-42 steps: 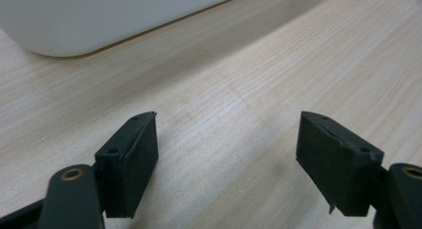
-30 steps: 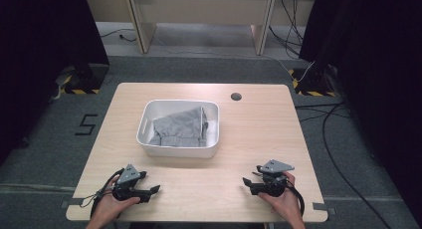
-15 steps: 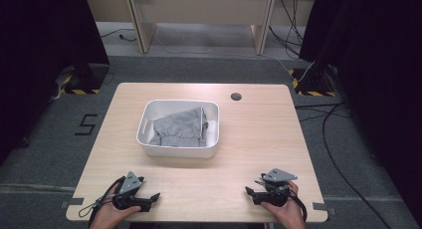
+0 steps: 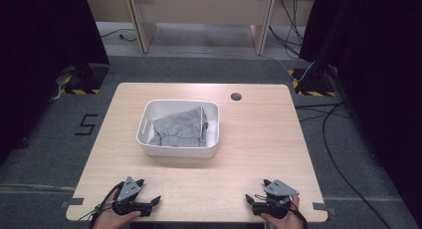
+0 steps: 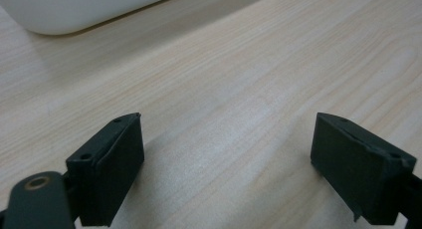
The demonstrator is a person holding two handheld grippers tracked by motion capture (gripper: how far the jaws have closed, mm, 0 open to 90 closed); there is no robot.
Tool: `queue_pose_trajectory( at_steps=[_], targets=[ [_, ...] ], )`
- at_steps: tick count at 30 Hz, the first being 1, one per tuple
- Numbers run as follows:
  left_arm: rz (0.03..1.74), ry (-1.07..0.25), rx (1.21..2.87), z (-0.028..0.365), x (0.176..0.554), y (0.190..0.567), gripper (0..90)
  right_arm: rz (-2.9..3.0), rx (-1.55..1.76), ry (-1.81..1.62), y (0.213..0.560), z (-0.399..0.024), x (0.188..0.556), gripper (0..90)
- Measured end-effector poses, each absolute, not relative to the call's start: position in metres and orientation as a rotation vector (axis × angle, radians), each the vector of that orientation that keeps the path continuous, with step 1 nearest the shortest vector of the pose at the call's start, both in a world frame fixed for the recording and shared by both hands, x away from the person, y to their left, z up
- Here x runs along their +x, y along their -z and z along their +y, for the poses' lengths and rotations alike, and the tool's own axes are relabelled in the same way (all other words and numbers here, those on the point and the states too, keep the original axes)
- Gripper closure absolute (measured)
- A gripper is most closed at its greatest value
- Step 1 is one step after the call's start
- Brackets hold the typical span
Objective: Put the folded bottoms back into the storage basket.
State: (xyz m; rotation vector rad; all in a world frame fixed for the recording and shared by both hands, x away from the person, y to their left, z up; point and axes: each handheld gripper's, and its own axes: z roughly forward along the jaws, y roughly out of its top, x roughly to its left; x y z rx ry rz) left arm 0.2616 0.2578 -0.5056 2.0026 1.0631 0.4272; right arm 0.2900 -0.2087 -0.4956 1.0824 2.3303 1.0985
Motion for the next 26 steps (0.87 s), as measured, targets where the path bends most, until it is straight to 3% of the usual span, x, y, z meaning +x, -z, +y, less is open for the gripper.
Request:
queue_pose_trajectory(
  at_steps=[26],
  targets=[
    [1.062,-0.428,2.004,0.2577,0.2615,0.5057,12.2,2.275,1.069,-1.161,0.5016,-0.2100,0.2815,15.5]
  ],
)
